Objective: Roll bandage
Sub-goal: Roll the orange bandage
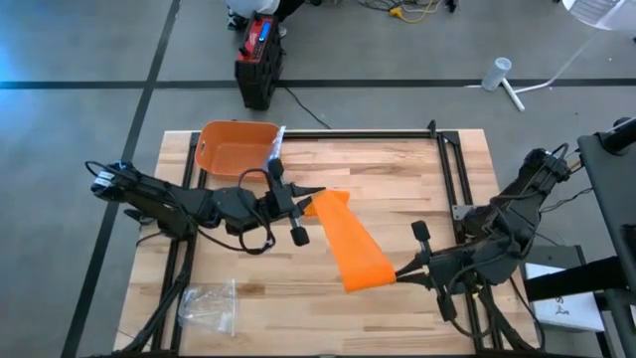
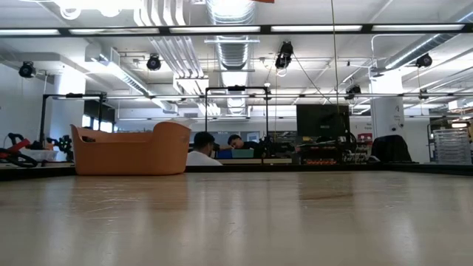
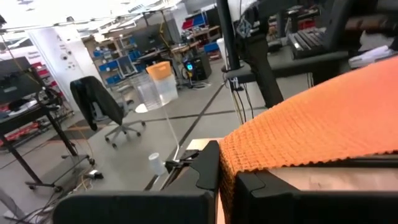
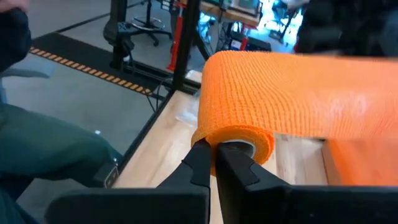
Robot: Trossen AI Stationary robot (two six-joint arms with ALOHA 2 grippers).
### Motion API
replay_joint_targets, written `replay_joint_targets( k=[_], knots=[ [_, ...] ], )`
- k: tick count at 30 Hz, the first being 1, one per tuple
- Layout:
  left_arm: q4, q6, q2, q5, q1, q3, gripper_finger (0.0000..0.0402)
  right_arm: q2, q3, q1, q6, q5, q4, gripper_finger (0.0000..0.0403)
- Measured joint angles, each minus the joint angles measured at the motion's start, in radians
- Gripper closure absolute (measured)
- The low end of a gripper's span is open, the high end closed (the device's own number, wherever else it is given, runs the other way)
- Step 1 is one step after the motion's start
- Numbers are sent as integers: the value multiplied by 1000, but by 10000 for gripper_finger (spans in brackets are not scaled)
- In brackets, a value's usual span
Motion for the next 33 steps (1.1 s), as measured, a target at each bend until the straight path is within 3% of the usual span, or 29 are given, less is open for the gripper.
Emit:
replay_joint_targets(
  k=[7,14,18,24,28,33],
  knots=[
    [-7,-6,-35,0,0,-8,401,0,3,2,11,1,-9,403],
    [-7,-66,-15,6,11,-41,401,1,3,7,-82,-34,72,403],
    [-6,-134,-1,59,14,-72,401,1,3,7,-152,-33,129,403],
    [38,-250,61,230,14,-121,401,0,3,6,-289,-18,244,403],
    [47,-312,115,239,13,-133,401,0,3,6,-375,60,319,403],
    [114,-340,206,285,12,-128,401,0,3,-4,-419,80,390,403]
  ],
)
